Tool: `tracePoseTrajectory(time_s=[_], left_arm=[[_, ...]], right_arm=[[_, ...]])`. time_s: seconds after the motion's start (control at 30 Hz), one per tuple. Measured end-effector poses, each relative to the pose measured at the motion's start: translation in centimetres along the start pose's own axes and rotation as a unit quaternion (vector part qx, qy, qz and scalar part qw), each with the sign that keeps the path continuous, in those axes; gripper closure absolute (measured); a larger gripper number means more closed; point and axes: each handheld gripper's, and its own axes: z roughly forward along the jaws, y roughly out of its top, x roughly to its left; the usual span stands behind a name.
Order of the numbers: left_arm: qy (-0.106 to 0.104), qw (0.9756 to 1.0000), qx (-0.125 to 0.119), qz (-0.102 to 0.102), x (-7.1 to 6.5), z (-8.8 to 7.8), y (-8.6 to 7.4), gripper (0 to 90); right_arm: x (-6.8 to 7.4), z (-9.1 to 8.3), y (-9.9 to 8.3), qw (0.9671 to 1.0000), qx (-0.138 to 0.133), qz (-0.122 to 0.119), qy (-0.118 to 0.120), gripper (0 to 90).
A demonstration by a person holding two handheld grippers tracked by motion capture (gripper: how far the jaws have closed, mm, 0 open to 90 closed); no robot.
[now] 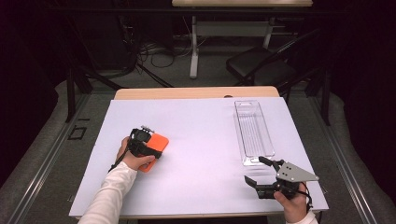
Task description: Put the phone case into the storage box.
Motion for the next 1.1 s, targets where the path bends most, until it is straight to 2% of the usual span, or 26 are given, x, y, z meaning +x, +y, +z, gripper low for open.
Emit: tracePoseTrajectory(time_s=[0.17, 0.53, 0.77, 0.93, 1.07, 1.1], left_arm=[[0.000, 1.0000, 0.001, 0.000, 0.1, -0.1, 0.0, 15.2], [-0.003, 1.0000, 0.004, -0.001, 0.2, -0.2, 0.1, 15.8], [-0.016, 0.9997, 0.008, -0.015, 0.3, -0.4, 0.1, 15.9], [-0.016, 0.9996, 0.012, -0.018, 0.1, -1.0, -0.1, 15.9], [-0.013, 0.9998, 0.009, -0.015, -0.3, -1.7, -0.3, 15.9], [-0.005, 0.9999, 0.013, -0.004, -0.6, -2.0, -0.2, 15.9]], right_arm=[[0.1, 0.0, 0.0, 1.0000, 0.002, 0.000, 0.001, 14.3], [0.1, 0.1, 0.0, 1.0000, 0.005, 0.001, 0.002, 14.3], [0.1, 0.1, 0.0, 1.0000, 0.006, 0.002, 0.003, 14.3], [0.1, 0.2, 0.0, 1.0000, 0.005, 0.000, 0.002, 14.3], [0.1, 0.1, 0.0, 1.0000, 0.006, 0.001, 0.002, 14.3], [0.1, 0.1, 0.0, 1.0000, 0.006, 0.001, 0.001, 14.3]])
